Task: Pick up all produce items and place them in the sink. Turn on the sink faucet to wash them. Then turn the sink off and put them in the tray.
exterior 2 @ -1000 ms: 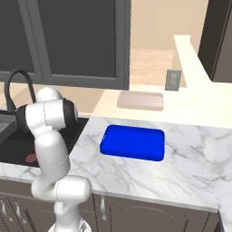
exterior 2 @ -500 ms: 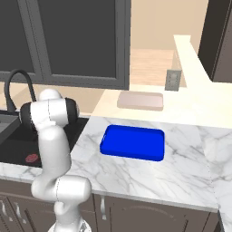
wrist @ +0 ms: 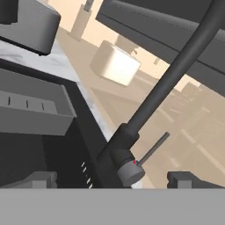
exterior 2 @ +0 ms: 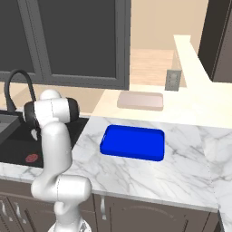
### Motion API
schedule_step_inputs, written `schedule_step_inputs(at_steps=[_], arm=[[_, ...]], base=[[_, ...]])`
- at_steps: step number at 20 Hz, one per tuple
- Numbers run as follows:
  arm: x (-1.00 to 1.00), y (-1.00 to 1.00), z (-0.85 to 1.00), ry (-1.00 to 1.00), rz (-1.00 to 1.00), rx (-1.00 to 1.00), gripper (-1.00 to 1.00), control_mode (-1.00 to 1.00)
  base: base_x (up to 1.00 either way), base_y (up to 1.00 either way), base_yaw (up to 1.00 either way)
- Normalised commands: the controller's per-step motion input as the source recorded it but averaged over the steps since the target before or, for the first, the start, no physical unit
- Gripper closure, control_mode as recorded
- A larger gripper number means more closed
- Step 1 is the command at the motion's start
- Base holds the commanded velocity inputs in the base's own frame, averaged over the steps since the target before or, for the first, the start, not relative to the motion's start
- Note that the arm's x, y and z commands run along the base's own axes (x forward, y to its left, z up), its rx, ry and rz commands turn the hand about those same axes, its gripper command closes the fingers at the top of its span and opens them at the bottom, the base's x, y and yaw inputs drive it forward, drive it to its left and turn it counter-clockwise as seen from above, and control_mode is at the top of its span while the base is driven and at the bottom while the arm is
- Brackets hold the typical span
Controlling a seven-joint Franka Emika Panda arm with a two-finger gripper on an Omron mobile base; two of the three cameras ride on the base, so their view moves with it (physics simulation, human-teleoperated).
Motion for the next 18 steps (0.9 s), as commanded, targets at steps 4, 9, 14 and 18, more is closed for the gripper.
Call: schedule_step_inputs(at_steps=[4, 9, 14, 18], arm=[[0.24, 0.10, -0.08, 0.01, 0.00, 0.00, -1.00, -1.00], [0.29, 0.01, -0.09, 0.07, 0.01, 0.00, -1.00, -1.00], [0.31, 0.00, -0.03, 0.08, 0.00, 0.00, -1.00, -1.00], [0.34, 0.00, 0.00, 0.04, 0.00, 0.03, -1.00, -1.00]], base=[[0.00, 0.00, 0.00], [0.00, 0.00, 0.00], [0.00, 0.00, 0.00], [0.00, 0.00, 0.00]])
